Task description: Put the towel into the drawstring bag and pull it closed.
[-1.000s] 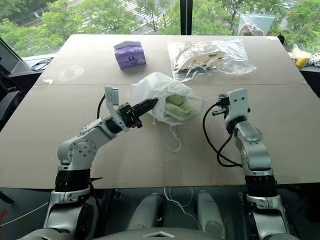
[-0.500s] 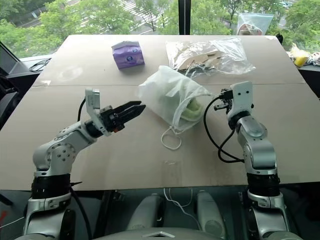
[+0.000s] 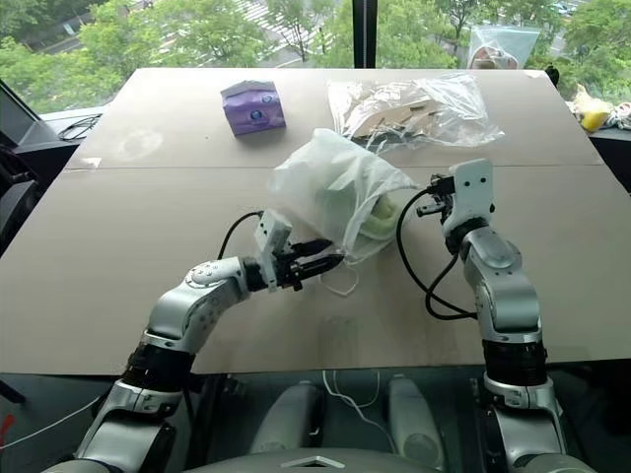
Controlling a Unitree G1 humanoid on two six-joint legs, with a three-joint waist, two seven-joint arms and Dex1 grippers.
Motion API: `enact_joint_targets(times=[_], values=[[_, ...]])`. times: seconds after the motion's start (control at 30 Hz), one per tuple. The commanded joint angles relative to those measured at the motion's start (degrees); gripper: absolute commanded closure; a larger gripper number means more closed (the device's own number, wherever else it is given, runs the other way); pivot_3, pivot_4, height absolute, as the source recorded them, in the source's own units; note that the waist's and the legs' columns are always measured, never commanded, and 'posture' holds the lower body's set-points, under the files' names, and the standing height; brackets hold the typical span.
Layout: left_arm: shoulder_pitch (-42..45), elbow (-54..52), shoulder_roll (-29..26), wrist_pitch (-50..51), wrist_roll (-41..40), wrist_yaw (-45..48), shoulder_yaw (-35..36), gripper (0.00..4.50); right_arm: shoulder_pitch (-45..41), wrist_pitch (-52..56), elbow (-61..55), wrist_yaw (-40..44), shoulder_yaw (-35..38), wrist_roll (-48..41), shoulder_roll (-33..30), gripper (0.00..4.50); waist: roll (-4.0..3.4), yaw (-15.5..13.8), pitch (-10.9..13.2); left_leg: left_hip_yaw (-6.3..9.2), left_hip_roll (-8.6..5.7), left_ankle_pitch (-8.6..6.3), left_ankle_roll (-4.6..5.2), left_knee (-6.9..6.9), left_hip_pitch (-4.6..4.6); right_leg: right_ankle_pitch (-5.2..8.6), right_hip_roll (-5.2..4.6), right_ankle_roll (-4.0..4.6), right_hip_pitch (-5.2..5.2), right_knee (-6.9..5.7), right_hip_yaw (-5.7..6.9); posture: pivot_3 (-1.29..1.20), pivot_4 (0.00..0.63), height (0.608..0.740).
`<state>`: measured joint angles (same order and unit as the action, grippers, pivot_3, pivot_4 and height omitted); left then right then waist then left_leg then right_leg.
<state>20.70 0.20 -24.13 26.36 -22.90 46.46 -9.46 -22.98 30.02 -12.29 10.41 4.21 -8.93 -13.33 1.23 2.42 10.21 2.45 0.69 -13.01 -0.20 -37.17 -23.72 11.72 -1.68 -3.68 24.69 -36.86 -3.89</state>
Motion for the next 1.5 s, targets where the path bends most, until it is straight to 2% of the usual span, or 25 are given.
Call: enact_joint_targets(times=[0.03,0.13,0.23,0.27,0.53,0.77,1.0,1.2,1.4,1.5], values=[[1.1,1.9,-0.4,-6.0,6.4,-0.9,-2.3,2.04,-0.5,0.0,-3.8,-0.9,0.2,0.2,0.0,4.5,0.0,0.0,0.0,0.0,0.0,0.0,0.0,0.0,0.0,0.0,0.0,0.0,0.0,0.0,0.0,0.0,0.15,0.74],[1.1,3.2,0.3,-9.6,10.7,-2.6,-3.8,2.93,-0.2,0.2,-4.3,-1.2,0.4,0.1,0.0,4.5,0.0,-0.1,0.0,-0.02,-0.02,0.0,0.0,-0.04,0.0,0.0,-0.02,-0.01,-0.02,0.0,-0.01,0.0,0.15,0.74],[0.2,3.1,1.0,-13.3,14.6,-4.4,-5.0,4.33,-0.1,0.3,-4.5,-1.4,0.5,0.1,0.1,4.5,0.0,-0.1,0.0,-0.02,-0.02,0.0,0.0,-0.07,0.0,0.0,-0.03,-0.01,-0.02,0.0,-0.01,0.0,0.15,0.74],[-0.2,2.8,1.4,-14.0,15.3,-5.2,-5.0,4.46,-0.1,0.4,-4.6,-1.5,0.6,0.1,0.1,4.5,-0.01,-0.1,0.0,-0.02,-0.02,0.0,0.0,-0.07,-0.01,0.0,-0.03,-0.01,-0.02,0.0,-0.01,0.0,0.15,0.74],[-3.1,-1.4,6.1,-21.0,17.5,-15.4,0.3,4.46,-0.5,0.0,-4.2,-1.5,0.3,0.2,0.1,4.5,-0.02,-0.2,0.0,-0.01,-0.02,0.0,0.0,-0.08,0.0,-0.01,-0.04,-0.02,-0.02,-0.01,-0.01,0.0,0.15,0.74],[-6.1,-3.1,7.8,-31.6,25.6,-28.9,5.0,4.46,-0.8,-0.2,-4.0,-1.3,-0.1,0.4,0.3,4.5,-0.02,-0.1,0.0,-0.01,-0.02,0.0,0.0,-0.07,0.0,-0.01,-0.05,-0.01,-0.02,-0.02,-0.01,0.0,0.15,0.74],[-6.1,-1.3,10.6,-29.7,29.4,-39.9,9.8,4.46,-1.1,-0.2,-3.6,-0.9,-0.3,0.5,0.4,4.5,-0.02,-0.2,0.0,-0.01,-0.03,0.0,0.0,-0.09,0.0,-0.02,-0.05,-0.02,-0.03,-0.02,-0.01,0.0,0.15,0.74],[-5.3,0.2,10.5,-27.2,32.6,-48.1,14.1,4.46,-1.5,-0.9,-2.9,-1.8,0.1,1.0,0.3,4.5,-0.02,-0.1,0.0,0.0,-0.03,0.0,0.0,-0.08,-0.01,-0.02,-0.05,-0.03,-0.02,-0.02,0.0,0.0,0.15,0.74],[-2.1,1.6,9.0,-24.0,38.1,-59.7,19.5,4.46,-3.8,-1.2,-0.6,-8.1,4.1,1.8,2.3,4.5,-0.01,-0.2,0.0,0.01,-0.04,0.0,0.0,-0.09,0.0,-0.03,-0.05,-0.04,-0.02,-0.06,0.02,0.0,0.15,0.74],[0.1,2.1,7.1,-23.3,39.7,-62.6,21.3,4.46,-5.6,-1.2,0.9,-11.8,7.0,1.9,3.3,4.5,-0.01,-0.2,0.0,0.03,-0.03,0.0,0.0,-0.09,0.0,-0.04,-0.05,-0.04,-0.02,-0.08,0.03,0.0,0.15,0.74]])
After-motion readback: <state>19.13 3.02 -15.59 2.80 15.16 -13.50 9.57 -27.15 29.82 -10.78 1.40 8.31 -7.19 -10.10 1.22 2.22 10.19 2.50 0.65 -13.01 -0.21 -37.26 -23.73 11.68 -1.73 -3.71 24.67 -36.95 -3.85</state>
